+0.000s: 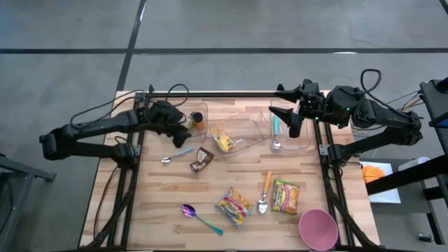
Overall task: Pick & Place Food Item
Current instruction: Put the orange seasoning pack into the left transparent bin
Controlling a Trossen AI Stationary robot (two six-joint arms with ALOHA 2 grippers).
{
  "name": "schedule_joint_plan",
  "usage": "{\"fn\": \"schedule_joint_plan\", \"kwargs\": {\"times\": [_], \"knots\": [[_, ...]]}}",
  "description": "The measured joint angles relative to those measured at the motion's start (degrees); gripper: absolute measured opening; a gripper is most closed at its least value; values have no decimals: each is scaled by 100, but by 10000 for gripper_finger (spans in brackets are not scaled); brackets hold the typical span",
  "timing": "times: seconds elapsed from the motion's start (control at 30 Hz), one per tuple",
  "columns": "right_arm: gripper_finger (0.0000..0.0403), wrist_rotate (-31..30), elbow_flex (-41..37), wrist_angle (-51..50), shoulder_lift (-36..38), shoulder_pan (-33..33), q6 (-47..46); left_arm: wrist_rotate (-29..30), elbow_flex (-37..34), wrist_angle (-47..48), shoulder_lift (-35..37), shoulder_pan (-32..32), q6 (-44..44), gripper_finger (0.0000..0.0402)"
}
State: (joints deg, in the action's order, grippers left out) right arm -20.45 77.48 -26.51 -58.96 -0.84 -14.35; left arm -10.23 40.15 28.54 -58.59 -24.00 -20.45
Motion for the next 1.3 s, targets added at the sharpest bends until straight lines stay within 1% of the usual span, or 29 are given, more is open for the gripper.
{"fn": "schedule_joint_plan", "kwargs": {"times": [0.07,0.1,0.2,0.27,0.33,0.47,0.53,0.67,0.77,0.83,0.97,1.17,1.3], "knots": [[292,0,1,-30,13,0,4,-33,346,634,-17,145,237,210],[292,0,-1,-30,23,2,4,-34,480,791,-28,232,282,210],[292,-2,-1,-30,42,2,2,-53,675,945,-39,523,257,210],[292,0,1,-29,50,2,2,-49,705,926,-39,707,19,210],[292,0,1,-30,50,0,-1,-53,699,919,-55,830,-529,210],[292,0,-1,-30,46,0,-23,-57,473,812,-171,1009,-2226,210],[292,0,1,-34,46,0,-24,-85,341,656,-276,1146,-2922,210],[292,-1,-1,-74,39,0,-46,-64,77,163,-554,1531,-4041,210],[292,0,1,-80,41,0,-50,266,31,22,-828,1746,-4679,210],[292,-2,-1,-93,46,0,-52,444,31,19,-1046,1795,-4835,210],[292,-1,-1,-149,46,0,-65,515,31,-187,-1581,1796,-4809,210],[292,0,-1,-185,46,-2,-70,561,31,-893,-2241,1796,-4584,210],[292,52,0,-200,46,-2,-70,729,31,-882,-2551,1796,-4568,210]]}}
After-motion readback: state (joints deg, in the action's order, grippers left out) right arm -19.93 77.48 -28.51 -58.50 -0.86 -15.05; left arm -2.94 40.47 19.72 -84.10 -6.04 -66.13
